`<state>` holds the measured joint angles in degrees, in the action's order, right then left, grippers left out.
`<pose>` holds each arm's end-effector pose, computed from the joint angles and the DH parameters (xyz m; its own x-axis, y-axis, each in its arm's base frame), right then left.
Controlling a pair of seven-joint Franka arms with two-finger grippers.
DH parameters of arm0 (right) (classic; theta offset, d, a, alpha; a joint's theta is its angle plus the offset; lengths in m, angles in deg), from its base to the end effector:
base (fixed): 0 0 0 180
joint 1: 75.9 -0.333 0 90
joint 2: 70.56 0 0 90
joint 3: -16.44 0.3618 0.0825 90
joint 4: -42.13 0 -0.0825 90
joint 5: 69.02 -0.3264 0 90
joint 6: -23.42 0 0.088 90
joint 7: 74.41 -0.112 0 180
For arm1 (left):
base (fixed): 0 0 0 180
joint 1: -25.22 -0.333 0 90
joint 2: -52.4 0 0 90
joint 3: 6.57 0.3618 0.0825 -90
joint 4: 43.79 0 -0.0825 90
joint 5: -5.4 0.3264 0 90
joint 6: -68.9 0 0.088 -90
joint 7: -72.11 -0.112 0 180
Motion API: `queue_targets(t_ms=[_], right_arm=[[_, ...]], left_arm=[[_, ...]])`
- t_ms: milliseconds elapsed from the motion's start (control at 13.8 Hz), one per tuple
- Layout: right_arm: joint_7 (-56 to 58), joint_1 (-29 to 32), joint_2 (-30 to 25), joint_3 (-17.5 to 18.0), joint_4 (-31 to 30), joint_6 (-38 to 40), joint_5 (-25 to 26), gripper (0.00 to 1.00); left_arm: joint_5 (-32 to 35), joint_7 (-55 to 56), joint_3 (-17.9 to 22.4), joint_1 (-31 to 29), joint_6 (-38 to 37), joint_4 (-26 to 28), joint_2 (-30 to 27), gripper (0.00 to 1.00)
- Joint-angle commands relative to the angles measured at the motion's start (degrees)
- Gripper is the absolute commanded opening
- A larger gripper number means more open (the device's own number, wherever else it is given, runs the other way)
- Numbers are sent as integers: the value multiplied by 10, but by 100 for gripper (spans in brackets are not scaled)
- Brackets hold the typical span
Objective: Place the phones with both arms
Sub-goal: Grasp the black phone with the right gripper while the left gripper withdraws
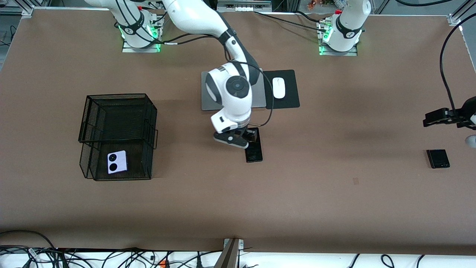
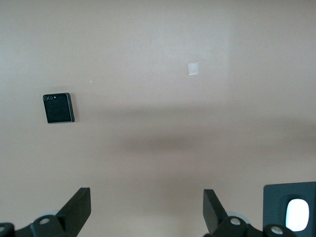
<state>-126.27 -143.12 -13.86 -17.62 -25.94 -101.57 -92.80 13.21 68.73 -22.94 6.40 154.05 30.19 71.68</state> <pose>0.5185 0.5543 0.2987 0.9426 -0.2761 0.1878 -0.2722 -0.9611 -0.0470 0.5926 0.0751 0.5938 0.9914 -0.0019 -0.1305 -0.0066 -0.9994 -0.0353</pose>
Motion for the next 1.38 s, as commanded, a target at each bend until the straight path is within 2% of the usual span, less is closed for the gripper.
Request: queue_targets(t_ms=[0,218,581,871,1089,1161,1234,1306], right_arm=[[-17,-22,26,-8,20,-25,10,100],[-7,-38,48,-7,20,-63,11,100],[24,-41,77,0,13,-125,40,100],[28,-41,83,2,13,-137,40,100],[26,-36,86,19,12,-138,41,99],[26,-36,88,19,12,-138,41,96],[27,-36,89,19,12,-138,41,88],[30,-36,88,19,12,-138,41,72]], left_arm=[[-3,-15,-1,-10,23,13,18,100],[-3,-19,-2,-39,24,18,22,100],[-3,-29,-2,-38,25,17,22,100],[-3,-30,-2,-38,24,17,22,100],[-3,-29,-2,-34,24,17,22,100],[-3,-29,-2,-34,24,17,22,100],[-3,-29,-2,-35,24,17,22,100],[-3,-29,-2,-35,24,17,22,100]])
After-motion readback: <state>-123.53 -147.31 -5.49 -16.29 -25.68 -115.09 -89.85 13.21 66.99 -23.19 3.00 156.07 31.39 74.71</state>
